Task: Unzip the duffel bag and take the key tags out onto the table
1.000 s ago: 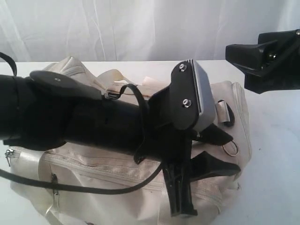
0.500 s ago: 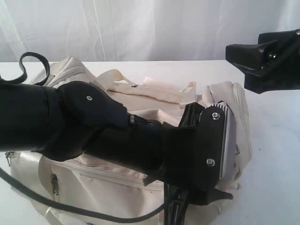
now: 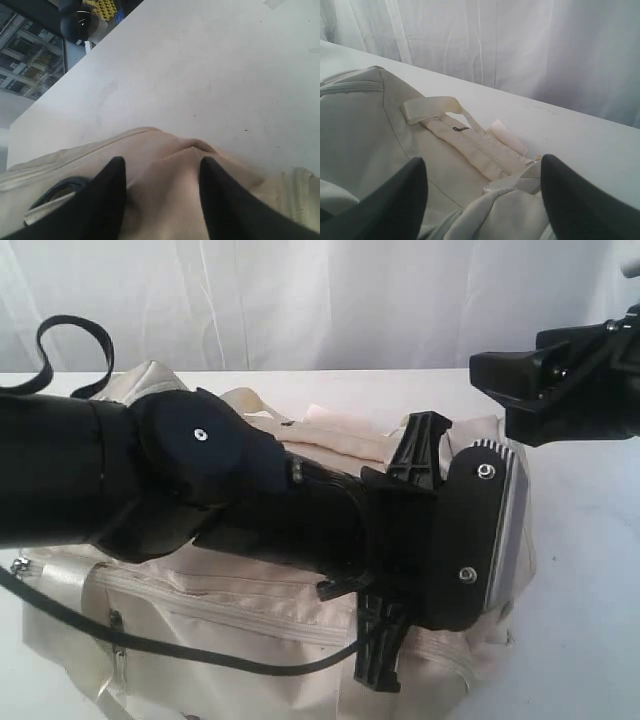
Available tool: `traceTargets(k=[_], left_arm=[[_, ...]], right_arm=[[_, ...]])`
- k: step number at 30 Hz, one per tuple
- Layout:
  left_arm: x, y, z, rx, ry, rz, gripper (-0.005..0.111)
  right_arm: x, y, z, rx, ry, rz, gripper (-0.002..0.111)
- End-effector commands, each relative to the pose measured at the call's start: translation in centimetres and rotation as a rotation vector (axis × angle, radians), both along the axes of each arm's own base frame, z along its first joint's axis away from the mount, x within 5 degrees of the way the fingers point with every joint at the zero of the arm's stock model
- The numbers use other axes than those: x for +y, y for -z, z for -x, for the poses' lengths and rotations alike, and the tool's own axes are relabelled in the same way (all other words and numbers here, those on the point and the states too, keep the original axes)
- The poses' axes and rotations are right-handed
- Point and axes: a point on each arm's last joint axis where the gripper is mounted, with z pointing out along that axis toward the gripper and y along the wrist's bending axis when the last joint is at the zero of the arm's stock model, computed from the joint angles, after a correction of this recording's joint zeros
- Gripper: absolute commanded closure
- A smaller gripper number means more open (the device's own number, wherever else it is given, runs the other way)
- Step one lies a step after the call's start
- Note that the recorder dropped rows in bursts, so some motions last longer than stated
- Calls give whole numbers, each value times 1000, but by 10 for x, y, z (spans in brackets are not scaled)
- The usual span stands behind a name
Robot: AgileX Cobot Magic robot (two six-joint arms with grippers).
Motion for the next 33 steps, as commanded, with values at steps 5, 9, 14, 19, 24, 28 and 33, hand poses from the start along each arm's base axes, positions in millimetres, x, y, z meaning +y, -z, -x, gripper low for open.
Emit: traceTargets(k=[5,9,14,19,24,28,33], left_arm=[[-8,-32,6,-115,109,75,56],[-9,-41,4,-132,103,99,56],[-13,-32,-7,-193,46,66,56],[-21,-12,-13,-184,43,17,56],[-23,-7,-19,-208,7,5,56],[-23,-7,-19,-211,8,3,56],[-23,-7,-19,-211,8,3,56]], right_arm=[[-1,1,-1,5,19,-4,47],[-2,1,-2,4,23,-4,47],[-2,1,-2,4,23,-4,47],[-2,1,-2,4,23,-4,47],[-2,1,-2,3,25,-3,47],[-2,1,-2,3,25,-3,47],[-2,1,-2,3,25,-3,47]])
